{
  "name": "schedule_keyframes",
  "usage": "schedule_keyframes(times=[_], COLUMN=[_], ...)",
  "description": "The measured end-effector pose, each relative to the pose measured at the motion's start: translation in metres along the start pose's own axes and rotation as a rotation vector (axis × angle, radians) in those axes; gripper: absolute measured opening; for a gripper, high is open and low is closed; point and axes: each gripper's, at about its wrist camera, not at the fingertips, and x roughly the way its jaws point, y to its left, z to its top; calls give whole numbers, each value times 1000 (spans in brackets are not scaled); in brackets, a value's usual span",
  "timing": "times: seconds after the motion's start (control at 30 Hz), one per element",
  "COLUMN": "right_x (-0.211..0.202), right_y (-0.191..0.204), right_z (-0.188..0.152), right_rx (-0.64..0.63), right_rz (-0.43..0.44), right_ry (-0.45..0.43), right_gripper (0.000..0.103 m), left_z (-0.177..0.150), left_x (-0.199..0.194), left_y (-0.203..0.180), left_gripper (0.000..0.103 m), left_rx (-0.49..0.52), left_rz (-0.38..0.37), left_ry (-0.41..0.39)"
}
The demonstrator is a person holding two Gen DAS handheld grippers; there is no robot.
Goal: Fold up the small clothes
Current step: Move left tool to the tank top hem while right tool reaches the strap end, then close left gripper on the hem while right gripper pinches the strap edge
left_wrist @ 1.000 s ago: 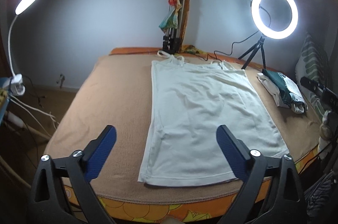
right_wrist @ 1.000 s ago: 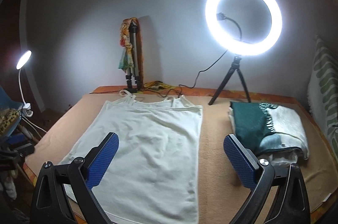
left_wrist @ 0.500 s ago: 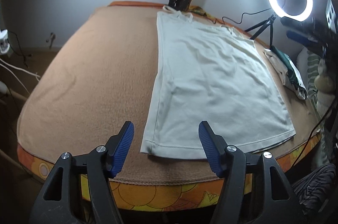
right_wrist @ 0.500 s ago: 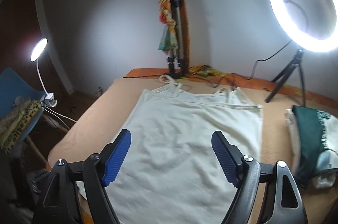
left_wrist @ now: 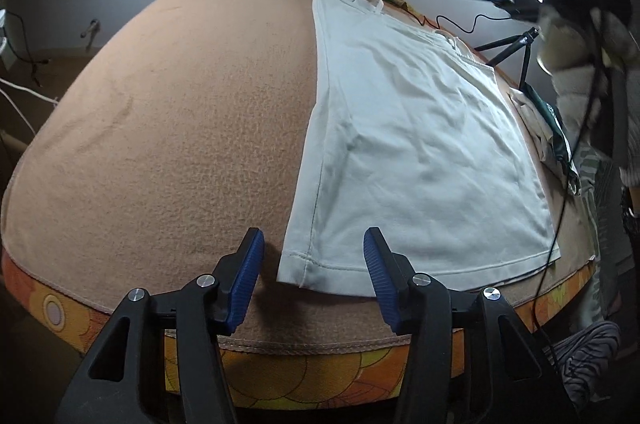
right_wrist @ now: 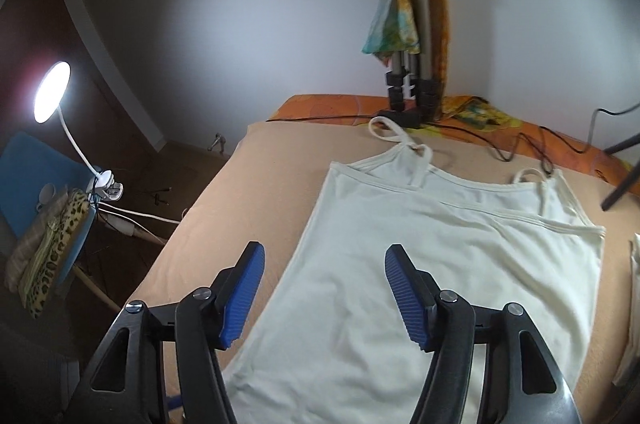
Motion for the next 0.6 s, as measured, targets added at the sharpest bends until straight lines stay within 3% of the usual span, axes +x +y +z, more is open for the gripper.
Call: schedule_keyframes(times=[0.2,0.37,0.6], right_x=[57,99,146], right_y=[9,6,3], right_z=[22,34,49], right_rx=[5,38,45], right_rz=[26,14,-30], right_ry=[89,140,186], right_gripper=[56,49,45], left_z=[1,2,3], left_x=[2,2,3], left_y=[-1,3,6], left_gripper=[49,48,28], left_rx=[19,-3,-6], left_rz=[9,-26,-64], left_ry=[-2,-2,3])
